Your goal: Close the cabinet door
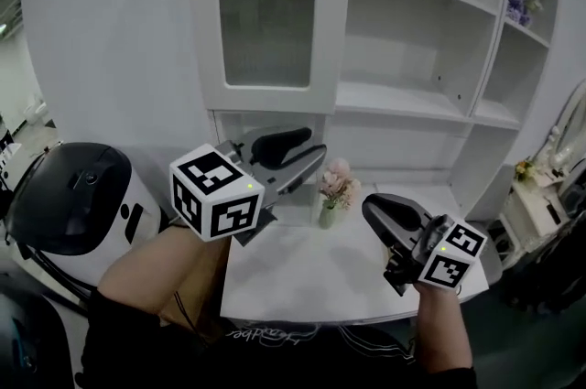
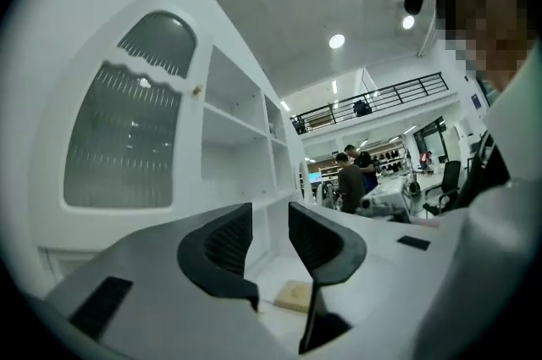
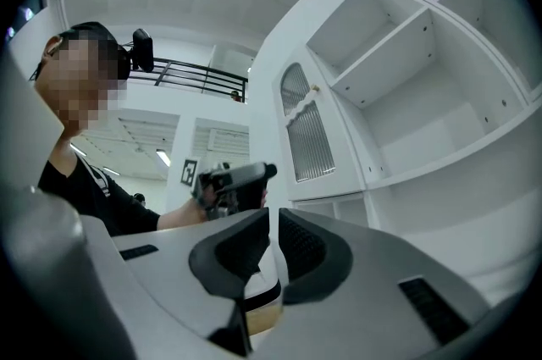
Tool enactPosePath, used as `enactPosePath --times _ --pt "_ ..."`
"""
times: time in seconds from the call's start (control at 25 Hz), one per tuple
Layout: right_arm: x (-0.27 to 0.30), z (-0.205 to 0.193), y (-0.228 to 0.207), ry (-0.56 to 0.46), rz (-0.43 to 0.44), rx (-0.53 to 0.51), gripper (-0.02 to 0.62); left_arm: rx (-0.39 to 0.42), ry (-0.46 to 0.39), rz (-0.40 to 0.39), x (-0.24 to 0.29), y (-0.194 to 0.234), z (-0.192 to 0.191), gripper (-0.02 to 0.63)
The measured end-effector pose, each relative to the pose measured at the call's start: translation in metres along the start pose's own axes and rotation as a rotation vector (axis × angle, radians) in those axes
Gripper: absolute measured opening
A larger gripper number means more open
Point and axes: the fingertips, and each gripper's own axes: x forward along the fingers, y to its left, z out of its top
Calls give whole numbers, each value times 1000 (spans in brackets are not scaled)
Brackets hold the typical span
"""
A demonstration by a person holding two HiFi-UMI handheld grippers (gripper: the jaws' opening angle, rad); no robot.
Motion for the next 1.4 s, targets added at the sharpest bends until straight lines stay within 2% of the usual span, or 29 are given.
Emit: enactPosePath --times 0.16,0.48,0.64,0.76,0.96,1.4 --pt "10 -2 7 -33 24 7 61 -139 43 -51 -34 -34 -59 54" --pt "29 -56 13 -4 54 98 61 -307 -38 40 -70 -45 -114 32" --pt "32 -79 9 17 39 114 60 -289 -25 140 -81 -36 -134 32" --pt "33 -90 6 23 33 143 60 -272 -5 180 -84 -30 -140 32" --pt "32 -95 4 43 16 113 60 -280 -2 167 -79 -31 -140 32" --pt "28 -96 6 34 11 129 60 -284 -18 128 -72 -35 -141 31"
